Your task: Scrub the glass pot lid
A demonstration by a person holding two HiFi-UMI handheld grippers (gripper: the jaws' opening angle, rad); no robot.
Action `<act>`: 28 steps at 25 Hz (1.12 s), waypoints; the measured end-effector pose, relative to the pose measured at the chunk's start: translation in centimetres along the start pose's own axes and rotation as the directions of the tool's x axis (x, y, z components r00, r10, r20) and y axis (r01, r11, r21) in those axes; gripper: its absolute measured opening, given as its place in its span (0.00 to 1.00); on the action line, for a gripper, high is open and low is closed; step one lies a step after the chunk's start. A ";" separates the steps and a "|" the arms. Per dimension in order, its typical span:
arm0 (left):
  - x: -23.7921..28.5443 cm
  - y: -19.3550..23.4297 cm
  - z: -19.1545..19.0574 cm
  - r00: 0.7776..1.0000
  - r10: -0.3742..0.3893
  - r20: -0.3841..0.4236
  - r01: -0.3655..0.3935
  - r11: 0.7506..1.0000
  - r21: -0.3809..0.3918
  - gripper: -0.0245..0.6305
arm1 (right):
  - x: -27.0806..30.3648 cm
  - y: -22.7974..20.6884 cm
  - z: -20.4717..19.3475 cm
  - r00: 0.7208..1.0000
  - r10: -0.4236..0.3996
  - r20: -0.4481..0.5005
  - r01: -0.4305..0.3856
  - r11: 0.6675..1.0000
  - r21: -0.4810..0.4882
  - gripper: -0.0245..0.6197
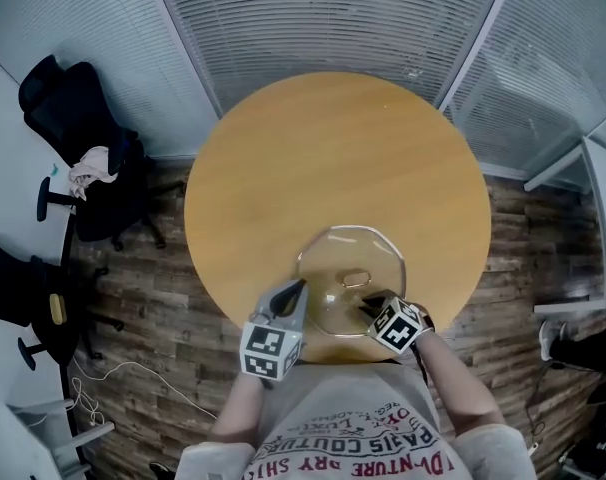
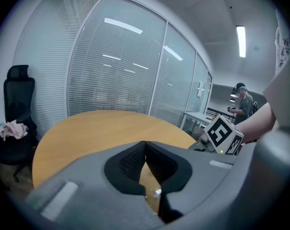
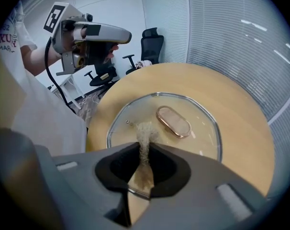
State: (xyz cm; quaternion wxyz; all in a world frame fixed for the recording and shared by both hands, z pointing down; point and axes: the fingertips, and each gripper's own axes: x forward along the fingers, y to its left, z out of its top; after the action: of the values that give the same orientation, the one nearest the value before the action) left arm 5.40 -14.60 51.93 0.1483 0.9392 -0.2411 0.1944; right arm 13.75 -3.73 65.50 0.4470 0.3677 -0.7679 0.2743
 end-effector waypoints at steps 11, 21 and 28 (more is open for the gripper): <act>1.9 -3.0 0.5 0.978 0.210 0.013 -0.208 0.974 -0.088 0.05 | -3.3 -11.5 -4.5 0.998 -0.015 -0.059 0.004 0.985 -0.173 0.13; -0.5 -4.8 -1.6 0.895 0.446 -0.021 -0.442 0.879 -0.177 0.05 | 0.3 -15.4 0.3 0.998 0.062 -0.004 -0.057 0.893 -0.447 0.13; -3.8 -4.8 -4.3 0.800 0.593 -0.088 -0.596 0.771 -0.225 0.05 | 4.0 -16.7 5.6 0.997 0.063 0.036 -0.025 0.759 -0.650 0.13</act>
State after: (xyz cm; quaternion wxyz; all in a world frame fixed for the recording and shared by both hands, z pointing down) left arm 3.56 -7.44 53.17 0.1939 0.7883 -0.5465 0.2059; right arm 23.28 -18.85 68.09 0.5185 0.1796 -0.8360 -0.0084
